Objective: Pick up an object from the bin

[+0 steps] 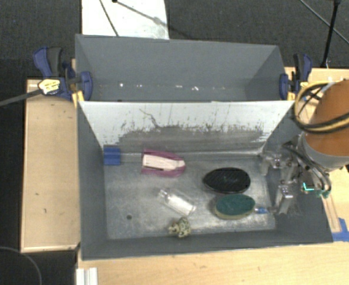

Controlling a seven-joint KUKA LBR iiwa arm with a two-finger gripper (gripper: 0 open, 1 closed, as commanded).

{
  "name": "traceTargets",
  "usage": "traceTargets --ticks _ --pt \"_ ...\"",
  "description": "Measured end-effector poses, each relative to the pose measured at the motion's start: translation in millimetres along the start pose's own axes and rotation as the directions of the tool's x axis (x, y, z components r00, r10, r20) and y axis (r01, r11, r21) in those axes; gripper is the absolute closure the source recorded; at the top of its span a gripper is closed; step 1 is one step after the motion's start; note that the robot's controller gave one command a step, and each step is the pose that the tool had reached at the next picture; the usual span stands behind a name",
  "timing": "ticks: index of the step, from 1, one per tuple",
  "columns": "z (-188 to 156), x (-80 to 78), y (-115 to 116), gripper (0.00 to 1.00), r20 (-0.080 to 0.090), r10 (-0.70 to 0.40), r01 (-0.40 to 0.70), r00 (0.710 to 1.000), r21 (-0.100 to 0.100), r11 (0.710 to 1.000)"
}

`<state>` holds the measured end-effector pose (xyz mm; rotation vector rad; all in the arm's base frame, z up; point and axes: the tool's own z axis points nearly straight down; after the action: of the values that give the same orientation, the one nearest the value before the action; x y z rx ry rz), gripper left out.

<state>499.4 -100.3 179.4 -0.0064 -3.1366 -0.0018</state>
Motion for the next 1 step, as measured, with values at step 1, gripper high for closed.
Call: traceTargets --ticks 1 --pt "101.9 -60.2 60.1 0.0 0.008 0.114 -0.114 0.993 0.005 0.993"
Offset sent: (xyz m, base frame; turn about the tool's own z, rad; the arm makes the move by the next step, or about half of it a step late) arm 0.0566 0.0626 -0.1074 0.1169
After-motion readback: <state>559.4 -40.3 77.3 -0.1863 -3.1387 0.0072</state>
